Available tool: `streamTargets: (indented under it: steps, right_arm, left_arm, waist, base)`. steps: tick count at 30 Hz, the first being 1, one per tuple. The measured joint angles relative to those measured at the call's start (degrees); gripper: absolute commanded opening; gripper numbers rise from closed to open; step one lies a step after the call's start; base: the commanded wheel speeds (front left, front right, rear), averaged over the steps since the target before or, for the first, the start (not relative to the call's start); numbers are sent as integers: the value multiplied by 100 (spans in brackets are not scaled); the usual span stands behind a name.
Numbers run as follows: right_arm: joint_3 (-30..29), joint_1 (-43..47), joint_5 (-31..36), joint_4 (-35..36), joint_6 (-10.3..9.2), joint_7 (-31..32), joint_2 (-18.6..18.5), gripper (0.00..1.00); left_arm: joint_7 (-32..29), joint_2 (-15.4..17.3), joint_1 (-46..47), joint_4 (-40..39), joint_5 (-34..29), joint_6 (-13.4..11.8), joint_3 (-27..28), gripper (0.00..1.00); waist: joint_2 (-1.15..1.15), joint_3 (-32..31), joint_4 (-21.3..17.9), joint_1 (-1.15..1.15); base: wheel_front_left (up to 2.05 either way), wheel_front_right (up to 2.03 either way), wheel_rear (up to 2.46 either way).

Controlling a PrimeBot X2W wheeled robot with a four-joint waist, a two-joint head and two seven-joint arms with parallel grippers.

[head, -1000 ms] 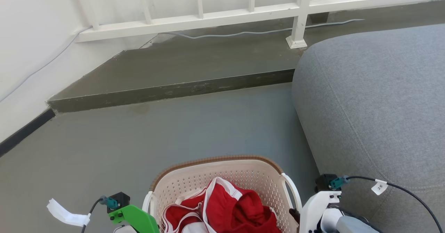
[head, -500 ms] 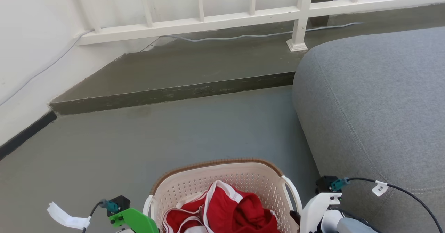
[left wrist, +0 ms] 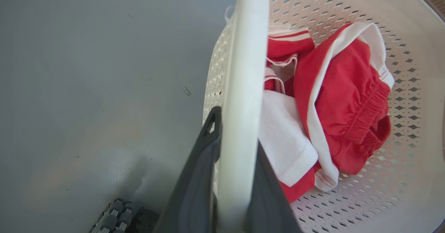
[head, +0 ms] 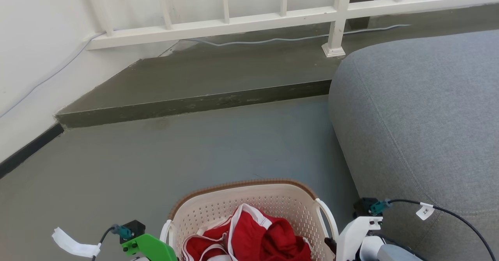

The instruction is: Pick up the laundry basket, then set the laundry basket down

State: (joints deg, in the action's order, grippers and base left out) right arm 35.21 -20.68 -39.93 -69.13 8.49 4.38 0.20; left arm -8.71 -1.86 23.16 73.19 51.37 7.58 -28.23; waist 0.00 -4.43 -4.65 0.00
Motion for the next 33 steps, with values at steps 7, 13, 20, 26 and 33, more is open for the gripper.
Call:
streamTargets:
  steps: [7,13,20,26,33]
  right_arm:
    - [16,0,-7,-22,0,4,-1,0]
    - [34,0,-52,-32,0,4,-1,0]
    - [48,-1,-109,-52,0,4,-1,0]
    - [58,-1,-142,-66,0,3,-1,0]
    - [59,-19,-142,-82,0,-69,-1,0]
  left_arm:
    - [-10,1,-4,3,36,0,-19,0]
    - [-10,1,-10,4,41,0,-31,0]
    - [-10,1,-13,4,86,0,-55,0]
    - [-7,1,-14,3,90,0,-71,0]
    - [82,3,-13,-46,93,-1,-101,0]
  waist:
    - [0,17,-5,0]
    - [0,27,-12,0]
    - [0,44,-22,0]
    - [0,79,-23,0]
    - [0,228,-7,0]
  base:
    - [0,0,0]
    - [0,0,0]
    - [0,0,0]
    - [0,0,0]
    - [0,0,0]
